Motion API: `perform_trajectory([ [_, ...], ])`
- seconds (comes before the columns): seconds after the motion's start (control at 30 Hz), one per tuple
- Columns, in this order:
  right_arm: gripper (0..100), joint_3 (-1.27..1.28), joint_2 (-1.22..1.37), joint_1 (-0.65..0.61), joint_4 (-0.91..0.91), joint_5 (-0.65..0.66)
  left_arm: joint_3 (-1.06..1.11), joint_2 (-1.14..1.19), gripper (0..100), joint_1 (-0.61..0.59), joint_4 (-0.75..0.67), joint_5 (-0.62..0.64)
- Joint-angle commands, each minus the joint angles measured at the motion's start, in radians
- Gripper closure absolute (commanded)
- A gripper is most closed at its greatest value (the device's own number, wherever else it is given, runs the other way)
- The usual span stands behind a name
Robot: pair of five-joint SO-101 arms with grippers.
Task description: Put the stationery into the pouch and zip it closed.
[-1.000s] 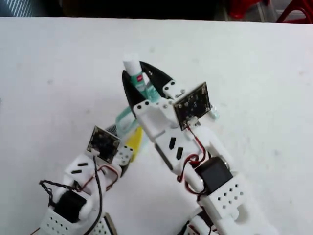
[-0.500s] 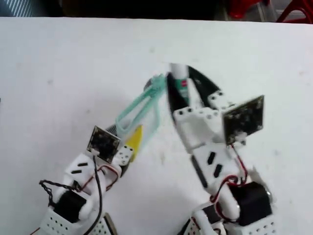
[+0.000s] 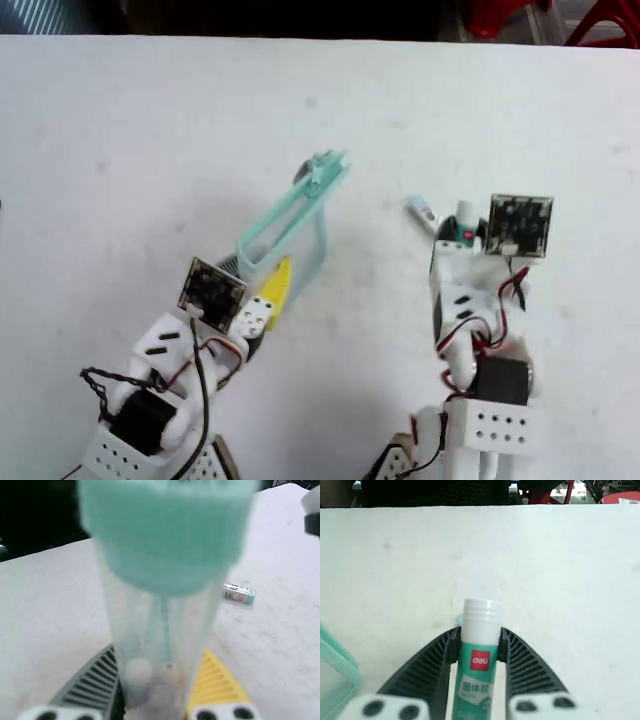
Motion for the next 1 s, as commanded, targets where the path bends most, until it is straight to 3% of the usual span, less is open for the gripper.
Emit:
perform_trajectory([
  [0.0,98.1,0.144,-0.09,-0.027,-0.153,-0.012,-0.052,-0.007,98,0.01,-0.017,-0.012],
  [0.43,98.1,0.445,-0.473,-0.07,-0.176,-0.003,-0.051,-0.007,98,0.016,-0.017,-0.012],
  [0.63,98.1,0.255,-0.466,-0.081,-0.024,-0.012,-0.051,-0.007,98,0.016,-0.017,-0.012],
  [0.73,98.1,0.092,-0.458,-0.166,0.105,-0.017,-0.051,-0.007,98,0.018,-0.017,-0.012],
  [0.87,98.1,0.101,-0.458,-0.282,0.12,0.037,-0.051,-0.007,98,0.018,-0.017,-0.012],
  [0.97,98.1,0.14,-0.46,-0.285,0.102,0.041,-0.051,-0.007,98,0.018,-0.017,-0.012],
])
